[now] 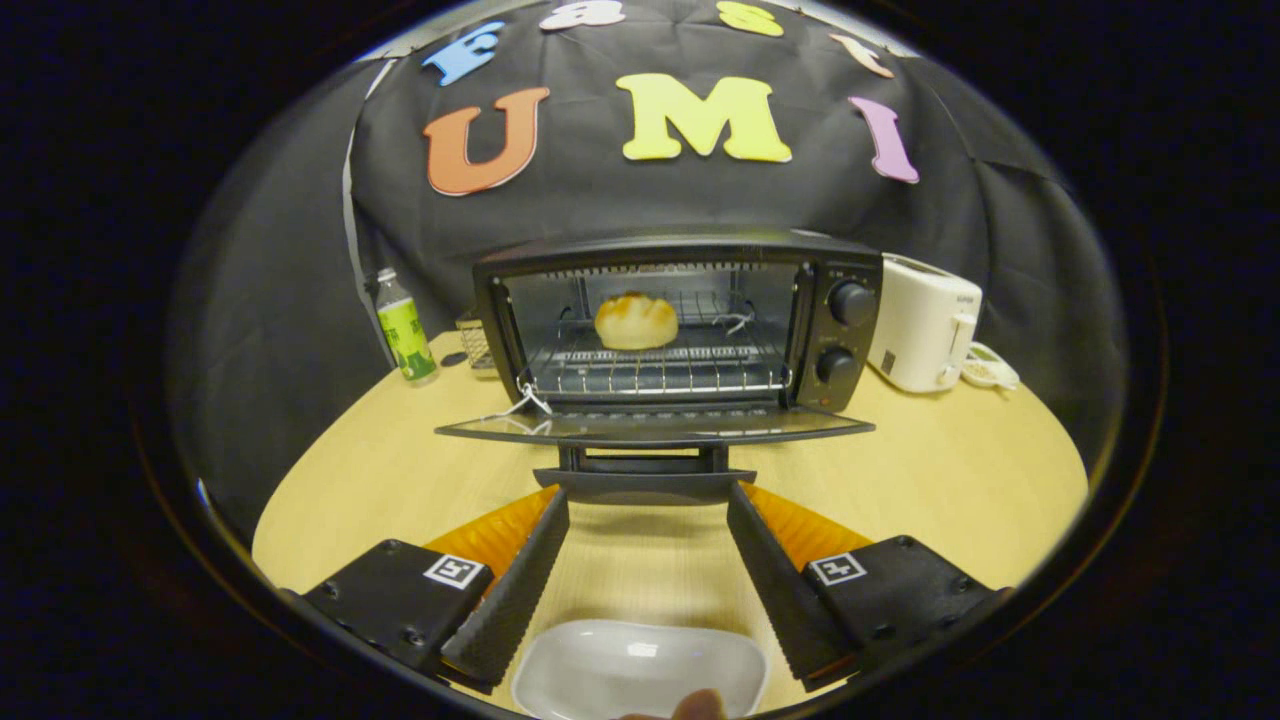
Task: Open the toaster oven, put the food inside, and close the toaster oven door.
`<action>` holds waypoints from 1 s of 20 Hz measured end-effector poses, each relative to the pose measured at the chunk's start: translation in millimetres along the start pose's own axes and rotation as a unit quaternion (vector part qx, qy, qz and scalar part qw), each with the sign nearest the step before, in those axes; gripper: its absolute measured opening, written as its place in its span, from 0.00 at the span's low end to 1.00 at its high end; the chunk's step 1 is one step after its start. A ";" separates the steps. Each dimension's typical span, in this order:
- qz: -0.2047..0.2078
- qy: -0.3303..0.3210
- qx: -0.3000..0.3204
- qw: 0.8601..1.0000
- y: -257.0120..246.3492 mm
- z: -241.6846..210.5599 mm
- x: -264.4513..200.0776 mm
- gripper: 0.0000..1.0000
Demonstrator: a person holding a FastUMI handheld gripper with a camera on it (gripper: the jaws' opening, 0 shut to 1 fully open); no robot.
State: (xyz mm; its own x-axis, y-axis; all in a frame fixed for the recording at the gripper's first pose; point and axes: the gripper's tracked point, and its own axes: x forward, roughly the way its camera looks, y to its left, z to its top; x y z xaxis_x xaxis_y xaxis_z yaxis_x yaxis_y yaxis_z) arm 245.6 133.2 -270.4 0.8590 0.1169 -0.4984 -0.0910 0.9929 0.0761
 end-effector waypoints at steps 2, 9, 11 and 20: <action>-0.007 -0.022 -0.012 1.000 0.0 18.9 3.0 1.00; -0.018 -0.066 0.010 0.998 -9.7 65.7 21.6 1.00; -0.022 -0.080 0.014 0.996 -14.7 70.5 14.4 1.00; -0.022 -0.180 -0.010 0.983 -32.8 132.8 -104.7 1.00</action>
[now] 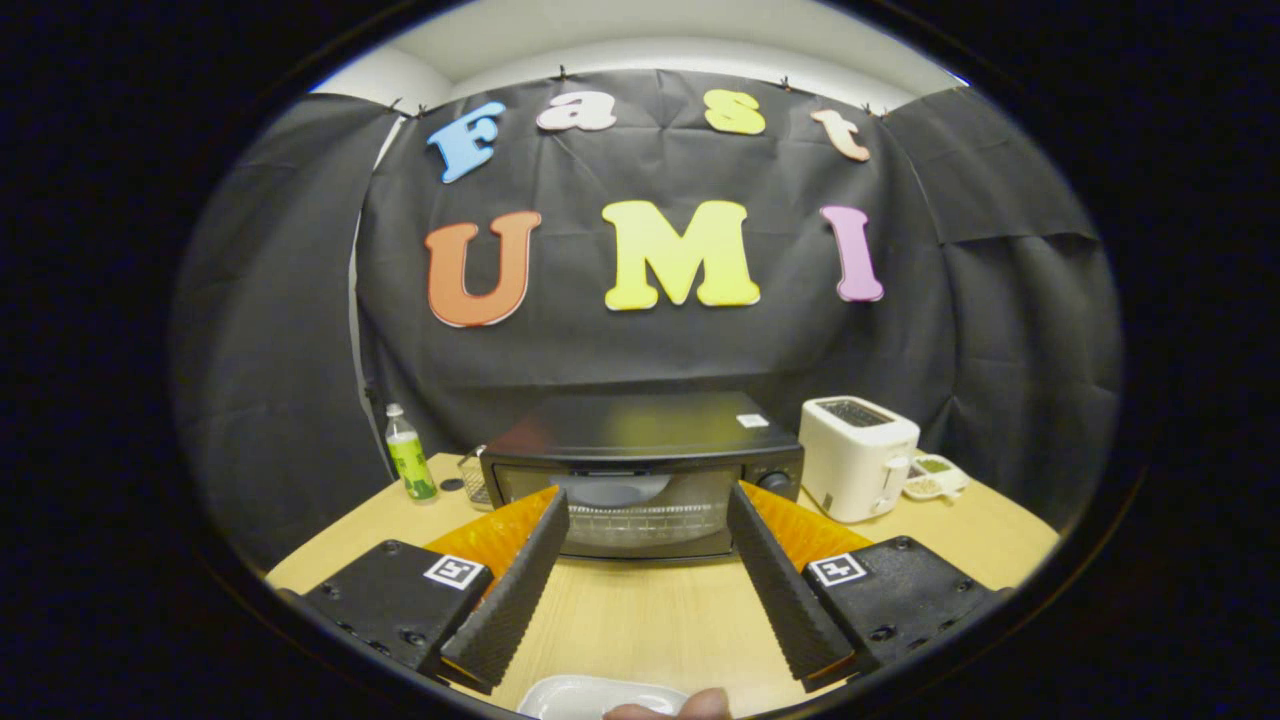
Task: Open the toaster oven, put the food inside, and close the toaster oven door.
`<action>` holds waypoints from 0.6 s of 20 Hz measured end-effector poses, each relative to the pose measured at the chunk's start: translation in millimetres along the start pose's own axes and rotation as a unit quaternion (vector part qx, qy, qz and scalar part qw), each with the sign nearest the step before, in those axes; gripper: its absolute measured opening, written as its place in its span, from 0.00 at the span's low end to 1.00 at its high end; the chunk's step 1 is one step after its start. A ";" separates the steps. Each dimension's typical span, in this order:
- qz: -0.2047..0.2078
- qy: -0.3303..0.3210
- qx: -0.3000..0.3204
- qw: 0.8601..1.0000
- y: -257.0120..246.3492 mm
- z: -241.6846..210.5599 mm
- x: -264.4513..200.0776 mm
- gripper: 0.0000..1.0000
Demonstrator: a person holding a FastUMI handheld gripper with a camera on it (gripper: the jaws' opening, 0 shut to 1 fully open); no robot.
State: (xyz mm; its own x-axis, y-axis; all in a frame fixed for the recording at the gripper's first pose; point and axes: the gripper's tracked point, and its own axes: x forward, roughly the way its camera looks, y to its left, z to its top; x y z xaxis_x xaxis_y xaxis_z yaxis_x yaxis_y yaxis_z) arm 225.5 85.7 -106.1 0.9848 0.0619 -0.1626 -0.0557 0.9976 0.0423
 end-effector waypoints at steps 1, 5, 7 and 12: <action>0.002 -0.006 -0.007 1.000 1.4 12.5 -14.3 1.00; 0.009 -0.043 -0.020 0.999 6.9 51.6 -80.8 1.00; 0.009 -0.053 -0.017 0.998 11.1 54.3 -112.5 1.00; 0.002 -0.049 -0.005 0.999 2.0 47.2 -158.6 1.00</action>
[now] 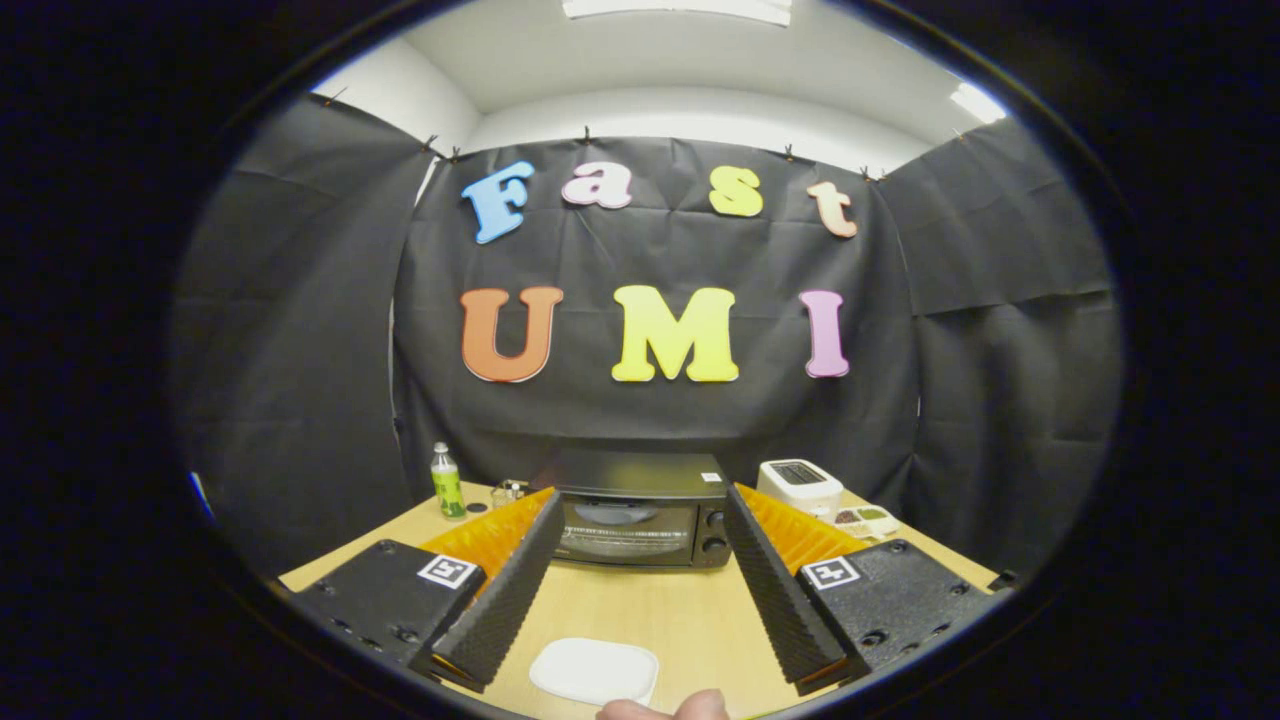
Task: Open the toaster oven, put the food inside, and close the toaster oven door.
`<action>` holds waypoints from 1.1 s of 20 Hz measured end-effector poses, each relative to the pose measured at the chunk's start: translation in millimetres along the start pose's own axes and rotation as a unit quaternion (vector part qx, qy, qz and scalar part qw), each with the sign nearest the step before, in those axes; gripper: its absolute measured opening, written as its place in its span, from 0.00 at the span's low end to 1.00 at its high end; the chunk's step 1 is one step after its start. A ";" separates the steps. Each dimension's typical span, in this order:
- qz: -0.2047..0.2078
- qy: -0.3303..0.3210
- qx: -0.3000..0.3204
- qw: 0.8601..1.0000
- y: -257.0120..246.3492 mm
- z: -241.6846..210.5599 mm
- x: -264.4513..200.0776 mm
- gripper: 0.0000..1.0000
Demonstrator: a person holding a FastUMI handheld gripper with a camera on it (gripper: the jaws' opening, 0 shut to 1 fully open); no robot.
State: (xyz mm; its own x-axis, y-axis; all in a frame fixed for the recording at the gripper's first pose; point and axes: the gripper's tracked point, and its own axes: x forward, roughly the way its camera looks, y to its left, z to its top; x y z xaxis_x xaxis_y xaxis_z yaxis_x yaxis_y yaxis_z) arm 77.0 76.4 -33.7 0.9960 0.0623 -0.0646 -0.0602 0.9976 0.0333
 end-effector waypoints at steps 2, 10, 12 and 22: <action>0.015 0.011 0.003 1.000 11.1 -7.0 -8.0 1.00; 0.051 0.012 -0.009 0.999 43.0 -7.0 -26.2 1.00; 0.052 0.010 -0.012 0.999 44.6 -3.5 -25.0 1.00; 0.074 0.034 0.009 0.997 64.4 -14.7 -20.9 1.00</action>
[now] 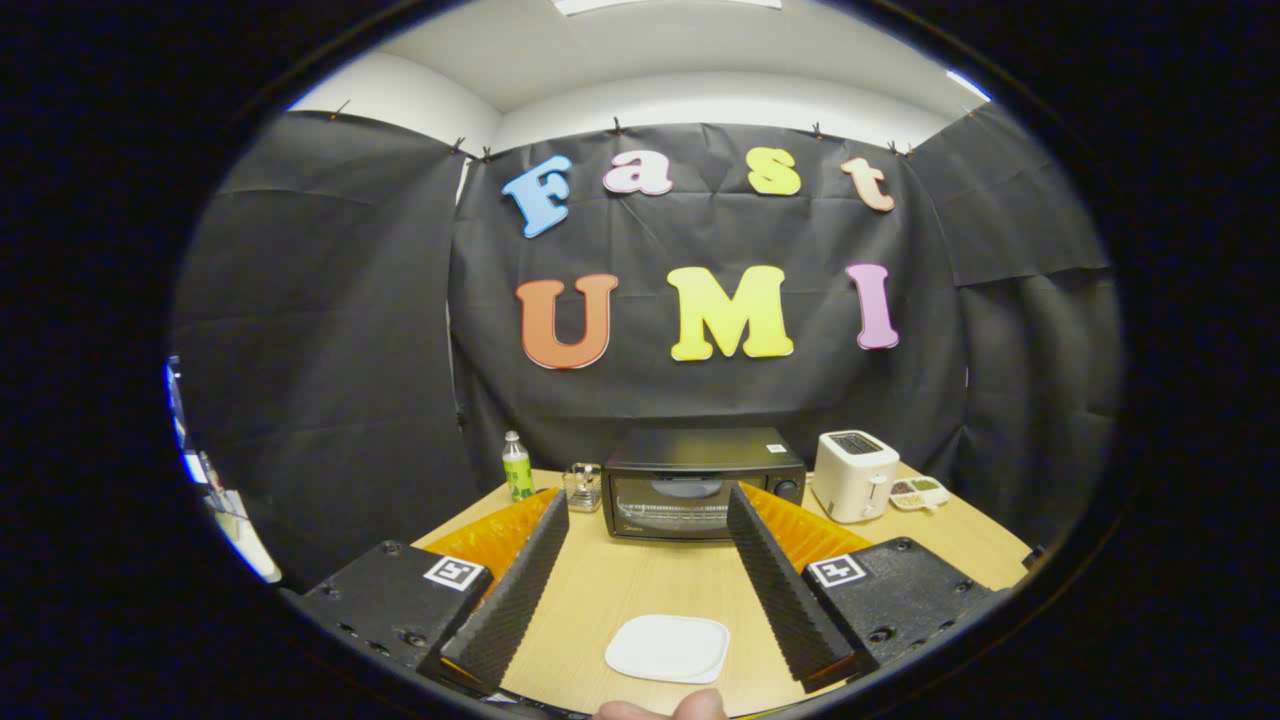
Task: Open the toaster oven, put the food inside, and close the toaster oven door.
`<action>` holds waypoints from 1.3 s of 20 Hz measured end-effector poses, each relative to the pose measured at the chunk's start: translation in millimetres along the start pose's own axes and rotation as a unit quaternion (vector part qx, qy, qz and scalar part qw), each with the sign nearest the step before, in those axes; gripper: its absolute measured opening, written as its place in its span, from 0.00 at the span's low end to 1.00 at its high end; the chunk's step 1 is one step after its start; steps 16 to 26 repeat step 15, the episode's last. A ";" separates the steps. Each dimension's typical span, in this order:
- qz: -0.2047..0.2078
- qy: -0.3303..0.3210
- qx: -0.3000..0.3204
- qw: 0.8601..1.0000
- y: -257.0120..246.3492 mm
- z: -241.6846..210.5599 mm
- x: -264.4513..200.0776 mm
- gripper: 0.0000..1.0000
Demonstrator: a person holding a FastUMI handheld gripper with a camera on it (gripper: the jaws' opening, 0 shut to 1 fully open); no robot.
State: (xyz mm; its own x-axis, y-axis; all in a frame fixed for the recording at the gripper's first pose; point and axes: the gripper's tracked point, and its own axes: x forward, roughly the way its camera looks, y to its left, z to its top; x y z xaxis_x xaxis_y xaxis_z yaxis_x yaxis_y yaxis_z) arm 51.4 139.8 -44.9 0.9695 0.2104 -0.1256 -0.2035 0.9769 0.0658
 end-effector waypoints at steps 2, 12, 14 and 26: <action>0.001 0.002 -0.001 1.000 0.4 0.8 -0.5 1.00; -0.004 -0.002 0.001 1.000 -0.7 3.8 -1.6 1.00; -0.003 0.002 0.005 1.000 1.3 1.0 -1.0 1.00; -0.004 0.002 0.004 1.000 0.2 1.4 -1.2 1.00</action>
